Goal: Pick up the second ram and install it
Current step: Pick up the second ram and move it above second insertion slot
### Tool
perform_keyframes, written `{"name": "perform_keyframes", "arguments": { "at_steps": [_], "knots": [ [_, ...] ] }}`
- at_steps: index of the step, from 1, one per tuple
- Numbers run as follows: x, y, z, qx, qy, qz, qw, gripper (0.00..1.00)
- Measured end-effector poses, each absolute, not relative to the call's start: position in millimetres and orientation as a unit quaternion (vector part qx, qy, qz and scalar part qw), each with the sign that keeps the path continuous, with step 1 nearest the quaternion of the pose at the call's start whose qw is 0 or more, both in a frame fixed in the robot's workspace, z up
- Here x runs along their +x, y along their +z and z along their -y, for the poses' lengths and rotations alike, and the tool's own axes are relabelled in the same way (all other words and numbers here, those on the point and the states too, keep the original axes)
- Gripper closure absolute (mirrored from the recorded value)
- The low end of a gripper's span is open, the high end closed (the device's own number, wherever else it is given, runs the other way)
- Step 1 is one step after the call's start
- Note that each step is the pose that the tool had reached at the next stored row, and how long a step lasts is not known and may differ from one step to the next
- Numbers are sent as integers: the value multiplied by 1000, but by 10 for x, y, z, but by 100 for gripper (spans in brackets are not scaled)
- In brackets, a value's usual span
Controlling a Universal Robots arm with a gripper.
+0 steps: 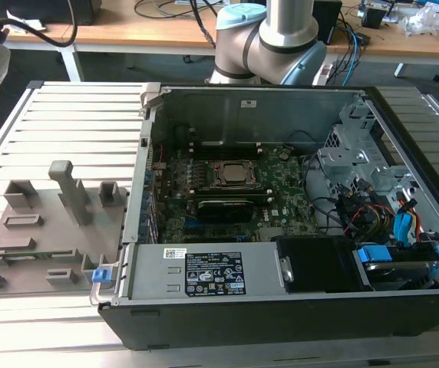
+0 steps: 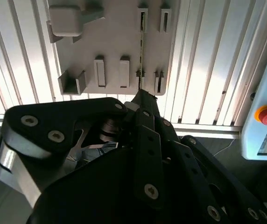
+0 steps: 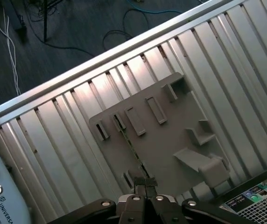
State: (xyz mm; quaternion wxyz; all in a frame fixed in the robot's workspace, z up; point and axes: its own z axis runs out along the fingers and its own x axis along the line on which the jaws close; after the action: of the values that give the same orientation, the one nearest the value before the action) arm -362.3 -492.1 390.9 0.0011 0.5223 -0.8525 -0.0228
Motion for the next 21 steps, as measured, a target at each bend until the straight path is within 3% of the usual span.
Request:
{"name": "perform_keyframes", "arguments": {
  "at_steps": [21],
  "knots": [
    [-3623,3909,4921,621,-21,783,5,89]
  ]
}}
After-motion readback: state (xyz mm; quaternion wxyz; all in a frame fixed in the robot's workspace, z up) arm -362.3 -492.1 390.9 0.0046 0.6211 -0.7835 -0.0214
